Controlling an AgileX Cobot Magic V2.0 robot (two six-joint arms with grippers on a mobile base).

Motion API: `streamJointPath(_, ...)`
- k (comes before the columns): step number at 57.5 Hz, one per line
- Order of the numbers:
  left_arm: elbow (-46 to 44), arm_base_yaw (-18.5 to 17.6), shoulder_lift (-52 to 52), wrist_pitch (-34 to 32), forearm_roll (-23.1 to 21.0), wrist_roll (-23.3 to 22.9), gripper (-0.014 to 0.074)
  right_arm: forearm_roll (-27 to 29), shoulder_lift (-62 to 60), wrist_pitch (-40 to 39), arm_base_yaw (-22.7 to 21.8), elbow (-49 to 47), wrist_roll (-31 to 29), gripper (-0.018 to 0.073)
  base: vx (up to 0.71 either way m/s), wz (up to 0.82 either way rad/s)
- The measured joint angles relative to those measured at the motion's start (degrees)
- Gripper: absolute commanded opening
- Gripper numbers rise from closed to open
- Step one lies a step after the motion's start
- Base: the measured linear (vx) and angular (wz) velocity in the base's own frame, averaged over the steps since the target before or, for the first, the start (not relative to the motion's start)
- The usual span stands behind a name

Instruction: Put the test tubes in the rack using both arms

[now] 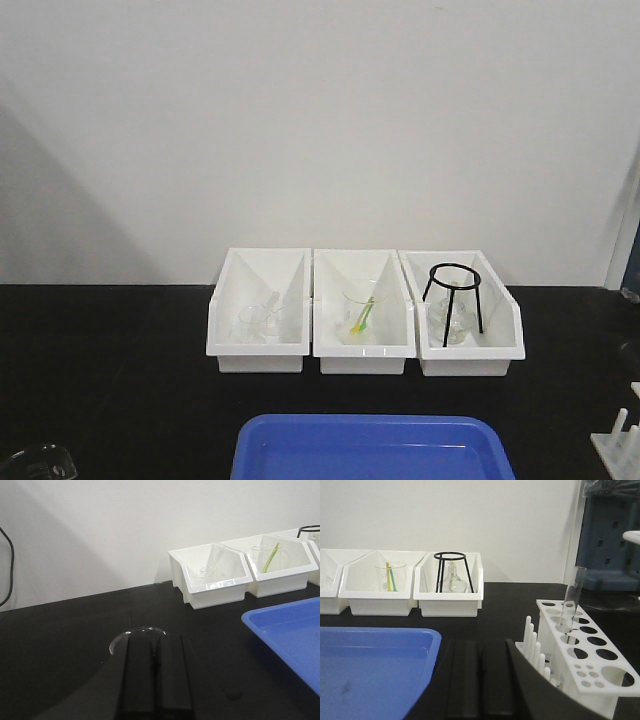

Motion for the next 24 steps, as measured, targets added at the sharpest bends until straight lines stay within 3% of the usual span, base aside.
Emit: streamJointPath(24,0.00,0.00,0.00,0.00,0.00,0.00,-0.0020,0.00,0.00,0.33,0.00,0.00,0.00,-0.0007,0.00,0.00)
